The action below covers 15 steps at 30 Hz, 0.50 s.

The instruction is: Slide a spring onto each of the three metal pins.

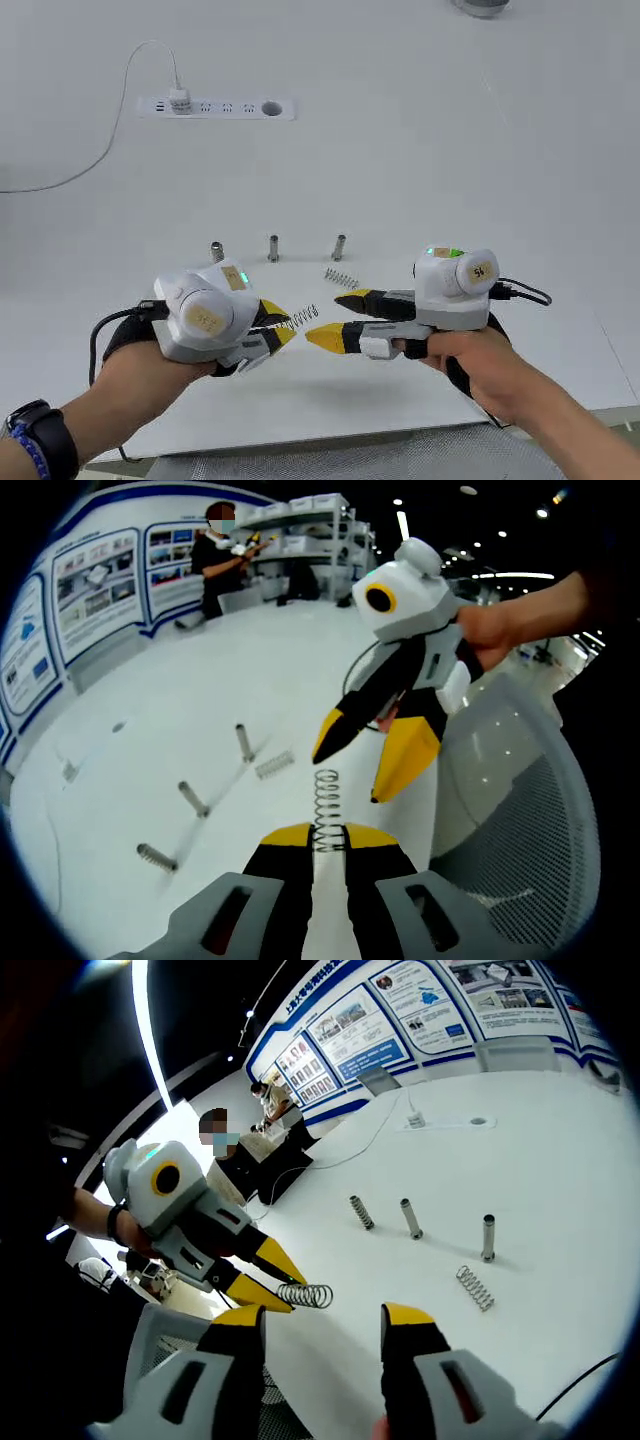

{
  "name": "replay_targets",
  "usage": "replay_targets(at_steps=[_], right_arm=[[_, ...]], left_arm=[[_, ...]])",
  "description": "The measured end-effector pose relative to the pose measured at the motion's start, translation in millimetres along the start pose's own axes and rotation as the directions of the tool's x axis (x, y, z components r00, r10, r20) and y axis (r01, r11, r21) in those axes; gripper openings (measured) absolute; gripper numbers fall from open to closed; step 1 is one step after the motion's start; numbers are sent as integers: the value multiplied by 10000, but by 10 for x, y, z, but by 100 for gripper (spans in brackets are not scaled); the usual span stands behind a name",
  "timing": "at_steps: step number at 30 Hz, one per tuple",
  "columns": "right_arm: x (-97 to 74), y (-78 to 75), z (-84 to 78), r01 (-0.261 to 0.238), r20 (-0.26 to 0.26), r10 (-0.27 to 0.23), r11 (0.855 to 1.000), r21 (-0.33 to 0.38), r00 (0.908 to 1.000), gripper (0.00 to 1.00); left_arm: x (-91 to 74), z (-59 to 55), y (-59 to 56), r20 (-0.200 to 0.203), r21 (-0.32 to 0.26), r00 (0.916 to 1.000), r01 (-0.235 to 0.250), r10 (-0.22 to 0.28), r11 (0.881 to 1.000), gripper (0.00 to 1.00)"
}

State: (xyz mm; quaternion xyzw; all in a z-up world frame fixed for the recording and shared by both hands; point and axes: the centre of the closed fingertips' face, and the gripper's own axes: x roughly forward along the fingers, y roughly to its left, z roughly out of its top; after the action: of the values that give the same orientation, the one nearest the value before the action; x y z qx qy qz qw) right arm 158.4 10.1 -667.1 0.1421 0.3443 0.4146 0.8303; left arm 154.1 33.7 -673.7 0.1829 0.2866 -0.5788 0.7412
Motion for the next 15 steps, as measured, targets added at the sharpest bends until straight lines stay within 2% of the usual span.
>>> replay_targets(at_steps=[15], right_arm=[[24,83,-1,-360,115,354,9974,632,9993,29]], left_arm=[[10,80,-128,91,368,9991,411,-414,9985,11]])
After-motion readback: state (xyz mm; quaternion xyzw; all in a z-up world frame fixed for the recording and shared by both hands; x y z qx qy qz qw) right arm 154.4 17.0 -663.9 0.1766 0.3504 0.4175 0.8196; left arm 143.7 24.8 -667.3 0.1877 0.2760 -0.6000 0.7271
